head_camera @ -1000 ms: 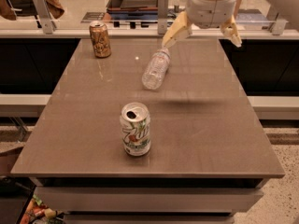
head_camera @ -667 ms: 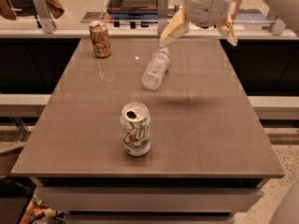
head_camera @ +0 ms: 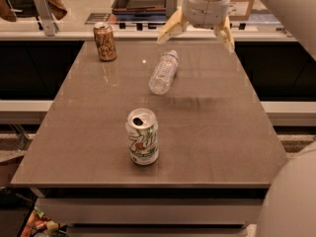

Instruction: Place water bottle upright

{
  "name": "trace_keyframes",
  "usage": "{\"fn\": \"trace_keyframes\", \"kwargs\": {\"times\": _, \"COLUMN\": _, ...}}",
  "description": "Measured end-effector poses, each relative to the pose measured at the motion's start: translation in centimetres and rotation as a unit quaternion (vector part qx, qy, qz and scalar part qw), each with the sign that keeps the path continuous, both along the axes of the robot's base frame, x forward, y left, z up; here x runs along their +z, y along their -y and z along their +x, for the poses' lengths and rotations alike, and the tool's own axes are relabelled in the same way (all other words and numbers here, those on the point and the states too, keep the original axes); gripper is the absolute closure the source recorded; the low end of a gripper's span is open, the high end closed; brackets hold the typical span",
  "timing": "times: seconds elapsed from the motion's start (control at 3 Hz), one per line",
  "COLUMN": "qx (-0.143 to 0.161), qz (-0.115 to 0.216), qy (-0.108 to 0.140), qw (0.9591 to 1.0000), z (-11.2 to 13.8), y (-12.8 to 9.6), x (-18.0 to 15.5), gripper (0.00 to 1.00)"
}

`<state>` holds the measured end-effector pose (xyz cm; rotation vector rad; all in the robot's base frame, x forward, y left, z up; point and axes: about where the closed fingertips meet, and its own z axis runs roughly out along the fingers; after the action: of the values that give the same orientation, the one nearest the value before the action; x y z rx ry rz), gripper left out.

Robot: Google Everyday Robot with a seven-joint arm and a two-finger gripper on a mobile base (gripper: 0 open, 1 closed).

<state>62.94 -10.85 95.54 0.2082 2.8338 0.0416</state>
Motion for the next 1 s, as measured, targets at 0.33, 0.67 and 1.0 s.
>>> {"fn": "trace_keyframes", "kwargs": {"times": 0.33, "qx": -0.032, "qz": 0.009, "qy": -0.004, "qw": 0.9995, "z": 0.7, "y": -0.7, "x": -0.5, "gripper": 0.00}}
{"fn": "trace_keyframes", "kwargs": {"times": 0.67, "qx": -0.056, "qz": 0.012, "qy": -0.016, "qw": 0.9982, "z": 1.9, "y": -1.5, "x": -1.9, "gripper": 0.00}}
{"fn": "trace_keyframes", "kwargs": {"times": 1.0, "qx": -0.072, "qz": 0.011, "qy": -0.032, "qw": 0.9969, "z": 3.1, "y": -2.6, "x": -3.8, "gripper": 0.00}}
